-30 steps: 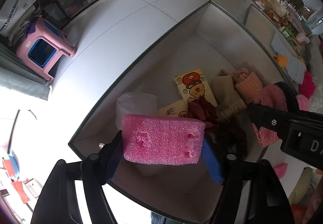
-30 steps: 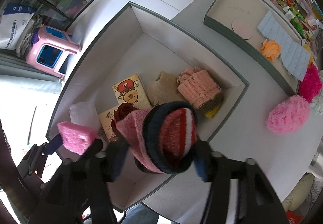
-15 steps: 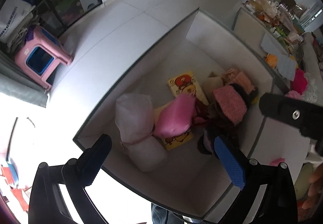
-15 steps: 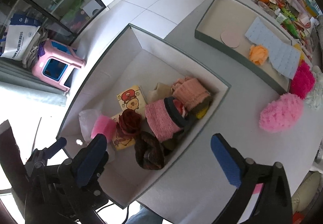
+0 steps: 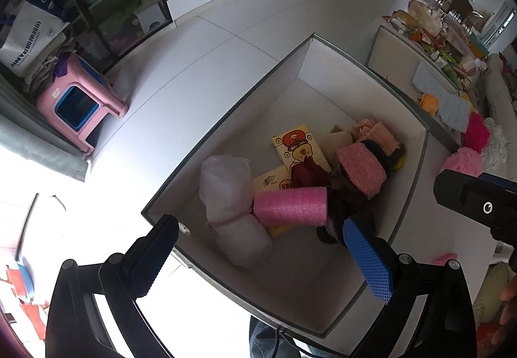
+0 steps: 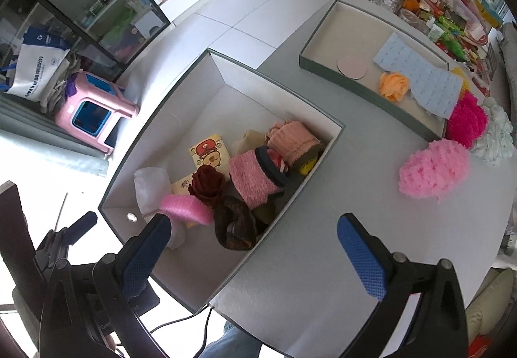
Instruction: Organize soft objects
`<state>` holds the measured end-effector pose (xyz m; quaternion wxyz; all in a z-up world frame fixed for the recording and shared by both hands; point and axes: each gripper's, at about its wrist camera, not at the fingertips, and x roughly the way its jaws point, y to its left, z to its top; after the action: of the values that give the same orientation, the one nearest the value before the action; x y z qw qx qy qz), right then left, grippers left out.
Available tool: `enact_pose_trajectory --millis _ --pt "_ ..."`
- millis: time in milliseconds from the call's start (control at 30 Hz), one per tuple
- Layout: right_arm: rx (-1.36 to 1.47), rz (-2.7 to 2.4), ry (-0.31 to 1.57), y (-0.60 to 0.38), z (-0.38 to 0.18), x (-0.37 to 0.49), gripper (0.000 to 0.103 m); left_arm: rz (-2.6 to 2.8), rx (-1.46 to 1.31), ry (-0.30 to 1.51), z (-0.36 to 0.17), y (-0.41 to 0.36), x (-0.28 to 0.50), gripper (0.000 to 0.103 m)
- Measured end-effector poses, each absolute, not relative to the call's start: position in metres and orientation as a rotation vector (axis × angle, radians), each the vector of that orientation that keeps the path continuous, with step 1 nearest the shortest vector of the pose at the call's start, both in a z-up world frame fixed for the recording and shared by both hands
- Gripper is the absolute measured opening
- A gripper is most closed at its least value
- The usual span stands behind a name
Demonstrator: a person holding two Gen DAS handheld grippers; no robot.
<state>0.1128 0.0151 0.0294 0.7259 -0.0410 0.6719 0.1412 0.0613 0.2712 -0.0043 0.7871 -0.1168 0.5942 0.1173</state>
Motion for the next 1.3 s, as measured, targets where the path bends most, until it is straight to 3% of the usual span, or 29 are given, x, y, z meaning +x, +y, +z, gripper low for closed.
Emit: enact_pose_trajectory --millis 1300 --pt "-0.123 0.321 1.481 0.008 0.039 0.089 0.103 0.245 -0.122 1.301 0.010 0.248 0.047 0.102"
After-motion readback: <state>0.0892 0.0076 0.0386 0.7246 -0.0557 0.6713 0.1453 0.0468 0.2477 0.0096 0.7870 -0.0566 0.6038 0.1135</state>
